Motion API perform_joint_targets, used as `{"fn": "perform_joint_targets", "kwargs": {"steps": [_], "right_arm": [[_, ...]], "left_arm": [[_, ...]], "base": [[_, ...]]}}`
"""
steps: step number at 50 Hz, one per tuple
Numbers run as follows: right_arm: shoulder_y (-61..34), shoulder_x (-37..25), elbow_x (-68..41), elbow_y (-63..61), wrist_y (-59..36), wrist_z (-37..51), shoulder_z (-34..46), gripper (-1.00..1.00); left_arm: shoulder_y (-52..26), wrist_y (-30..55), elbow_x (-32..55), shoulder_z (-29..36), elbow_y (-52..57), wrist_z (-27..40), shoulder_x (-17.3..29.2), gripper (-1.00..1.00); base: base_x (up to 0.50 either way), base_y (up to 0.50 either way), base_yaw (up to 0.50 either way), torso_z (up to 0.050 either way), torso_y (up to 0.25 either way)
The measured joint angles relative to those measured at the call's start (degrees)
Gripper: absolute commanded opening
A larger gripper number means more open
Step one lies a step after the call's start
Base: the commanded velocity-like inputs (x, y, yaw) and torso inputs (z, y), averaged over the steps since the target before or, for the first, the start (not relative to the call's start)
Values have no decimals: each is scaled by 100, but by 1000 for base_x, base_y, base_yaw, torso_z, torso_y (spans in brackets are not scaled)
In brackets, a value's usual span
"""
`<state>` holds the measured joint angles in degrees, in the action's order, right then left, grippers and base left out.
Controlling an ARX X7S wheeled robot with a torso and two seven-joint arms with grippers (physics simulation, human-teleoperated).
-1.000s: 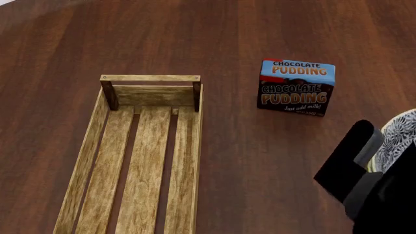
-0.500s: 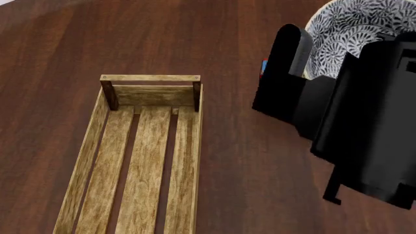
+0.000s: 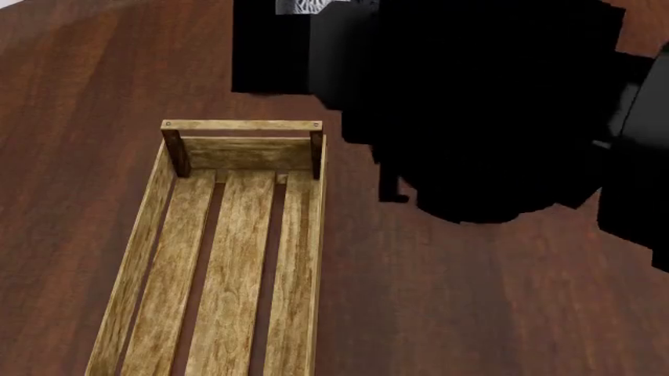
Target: Stack the left bowl on the right bowl and place them in the tray.
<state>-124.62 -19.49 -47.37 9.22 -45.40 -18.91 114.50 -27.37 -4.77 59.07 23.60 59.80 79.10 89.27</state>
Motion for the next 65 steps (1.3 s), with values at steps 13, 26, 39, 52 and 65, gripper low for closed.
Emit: {"fn": "perform_joint_targets", "kwargs": {"steps": [13, 26, 39, 52, 65], "right_arm": [[248, 703, 374, 838, 988, -780, -164, -100], [366, 1285, 325, 1121, 1191, -1710, -166, -100], [501, 1717, 432, 1362, 1200, -2422, -223, -100], [1254, 1885, 1661, 1622, 981, -3199, -940, -100], [2313, 1931, 3406, 1860, 839, -3999, -1953, -100]], "left_arm": [[-143, 78, 110, 12, 10, -43, -7, 100], [-104, -10, 42, 88, 14, 21, 47, 100], [10, -114, -119, 181, 16, 133, 64, 100], [187, -243, -349, 314, 16, 277, 70, 100], [322, -316, -511, 405, 17, 394, 71, 100]], "base": [[0, 0, 0, 0, 2], [0, 0, 0, 1, 1], [0, 0, 0, 0, 1], [0, 0, 0, 0, 1], [0, 0, 0, 0, 1]]}}
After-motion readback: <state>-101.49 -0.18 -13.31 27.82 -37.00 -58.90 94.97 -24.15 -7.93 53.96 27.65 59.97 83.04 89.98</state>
